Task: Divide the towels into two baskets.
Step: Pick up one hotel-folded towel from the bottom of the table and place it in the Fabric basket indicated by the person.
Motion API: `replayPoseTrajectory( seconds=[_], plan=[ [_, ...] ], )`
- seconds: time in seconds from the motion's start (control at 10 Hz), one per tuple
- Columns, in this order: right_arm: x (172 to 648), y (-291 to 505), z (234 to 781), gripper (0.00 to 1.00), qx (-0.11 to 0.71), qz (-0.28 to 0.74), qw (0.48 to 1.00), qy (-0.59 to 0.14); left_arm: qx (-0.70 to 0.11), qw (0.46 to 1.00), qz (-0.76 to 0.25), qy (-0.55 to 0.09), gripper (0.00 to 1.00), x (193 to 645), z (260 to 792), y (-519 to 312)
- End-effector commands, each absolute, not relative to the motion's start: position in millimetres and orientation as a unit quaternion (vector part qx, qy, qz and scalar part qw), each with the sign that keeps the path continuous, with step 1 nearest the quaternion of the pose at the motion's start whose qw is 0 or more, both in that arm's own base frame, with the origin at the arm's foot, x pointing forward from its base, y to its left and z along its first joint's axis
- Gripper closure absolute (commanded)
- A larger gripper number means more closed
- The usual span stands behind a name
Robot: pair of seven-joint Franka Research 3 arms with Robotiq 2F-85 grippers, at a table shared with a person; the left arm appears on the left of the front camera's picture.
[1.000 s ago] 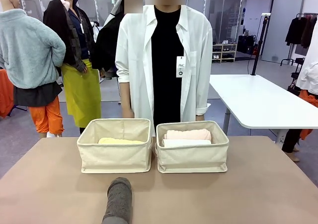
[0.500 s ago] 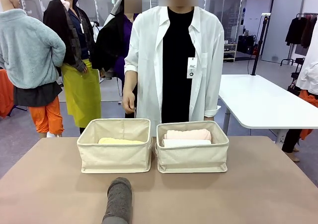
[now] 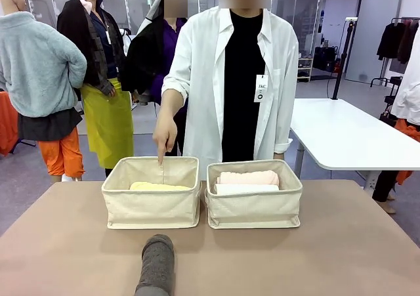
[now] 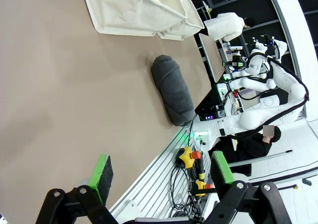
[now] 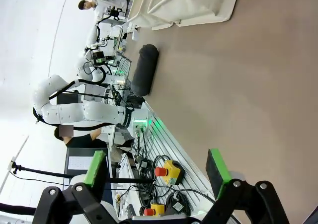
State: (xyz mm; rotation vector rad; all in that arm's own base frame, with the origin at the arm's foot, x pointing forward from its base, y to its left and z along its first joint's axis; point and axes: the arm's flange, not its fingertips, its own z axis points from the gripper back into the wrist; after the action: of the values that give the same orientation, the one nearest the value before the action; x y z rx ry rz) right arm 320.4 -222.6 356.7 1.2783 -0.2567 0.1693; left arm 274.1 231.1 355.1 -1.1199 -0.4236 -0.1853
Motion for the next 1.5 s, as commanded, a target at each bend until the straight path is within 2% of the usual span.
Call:
replayPoseTrajectory(
  seconds=[0.0,0.6,1.1,1.4],
  plan=[
    [313.8,-220.5,357.7,0.0,0.598,0.084,0.787,-0.13,-0.527,0.821,-0.09,-0.2,0.0,268.9,357.7,230.3],
    [313.8,-220.5,357.7,0.0,0.598,0.084,0.787,-0.13,-0.526,0.822,-0.087,-0.199,0.0,274.1,355.1,231.1],
    [313.8,-220.5,357.7,0.0,0.598,0.084,0.787,-0.13,-0.462,0.882,-0.038,-0.083,0.0,273.1,377.4,115.4],
    [313.8,-220.5,357.7,0.0,0.598,0.084,0.787,-0.13,-0.419,0.906,-0.007,-0.052,0.0,271.5,373.4,49.9]
  ],
)
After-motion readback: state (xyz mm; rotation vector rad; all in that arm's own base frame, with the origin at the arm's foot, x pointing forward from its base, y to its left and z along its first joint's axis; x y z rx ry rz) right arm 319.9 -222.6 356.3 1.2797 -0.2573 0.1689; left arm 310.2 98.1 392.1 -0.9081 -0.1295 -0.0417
